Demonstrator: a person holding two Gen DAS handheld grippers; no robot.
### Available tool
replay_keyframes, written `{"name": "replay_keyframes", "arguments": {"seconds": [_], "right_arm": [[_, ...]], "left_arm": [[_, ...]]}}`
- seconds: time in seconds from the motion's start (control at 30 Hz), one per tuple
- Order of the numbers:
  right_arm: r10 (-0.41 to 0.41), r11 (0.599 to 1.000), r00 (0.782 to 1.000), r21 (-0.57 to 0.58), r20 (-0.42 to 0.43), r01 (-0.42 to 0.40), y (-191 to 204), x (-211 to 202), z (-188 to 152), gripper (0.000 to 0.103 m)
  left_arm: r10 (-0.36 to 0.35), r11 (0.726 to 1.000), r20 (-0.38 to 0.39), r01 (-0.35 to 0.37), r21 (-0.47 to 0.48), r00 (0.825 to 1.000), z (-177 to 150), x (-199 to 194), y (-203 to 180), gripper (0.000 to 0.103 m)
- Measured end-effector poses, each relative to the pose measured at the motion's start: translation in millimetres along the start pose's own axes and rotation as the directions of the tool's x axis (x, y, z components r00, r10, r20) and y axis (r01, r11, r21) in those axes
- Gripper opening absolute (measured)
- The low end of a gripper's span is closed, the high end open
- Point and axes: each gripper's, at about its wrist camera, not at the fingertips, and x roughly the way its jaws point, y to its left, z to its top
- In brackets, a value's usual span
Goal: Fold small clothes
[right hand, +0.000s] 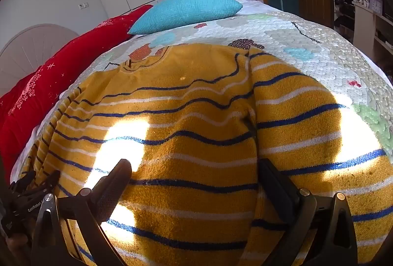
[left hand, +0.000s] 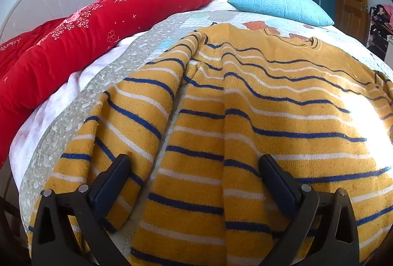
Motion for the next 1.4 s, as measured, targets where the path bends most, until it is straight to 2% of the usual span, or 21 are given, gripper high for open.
{"name": "replay_keyframes", "arguments": {"seconds": [0.2,0.43,0.8,0.9,1.03,1.2,1.27,1.4], "right_arm": [[-0.005,1.000,1.000,-0.006,-0.009,0.005,5,2,0,0.103],[-0.109,0.991,0.993,-0.079,-0.048,0.105,16,9,0,0.103],[-0.160,0.983,0.983,-0.109,-0.093,0.149,18,15,0,0.103],[-0.164,0.982,0.982,-0.114,-0.096,0.153,19,16,1,0.103],[-0.163,0.982,0.983,-0.115,-0.084,0.153,18,16,1,0.103],[-0.156,0.983,0.984,-0.109,-0.087,0.146,18,15,2,0.103],[-0.149,0.985,0.984,-0.102,-0.092,0.140,18,15,2,0.103],[-0.153,0.984,0.984,-0.104,-0.090,0.144,18,15,3,0.103]], "left_arm": [[-0.019,1.000,0.014,0.019,-0.015,1.000,-1,-2,2,0.103],[-0.045,0.998,0.034,0.046,-0.037,0.998,-3,-5,6,0.103],[-0.063,0.997,0.046,0.066,-0.050,0.997,-3,-6,8,0.103],[-0.020,0.999,0.021,0.021,-0.041,1.000,-1,-3,3,0.103],[0.091,0.996,-0.003,-0.091,0.027,0.996,5,1,-13,0.103],[0.188,0.977,0.061,-0.193,0.091,0.980,0,-5,-26,0.103],[0.192,0.975,0.070,-0.198,0.097,0.979,0,-7,-25,0.103],[0.161,0.984,0.051,-0.164,0.075,0.986,0,-6,-19,0.103]]}}
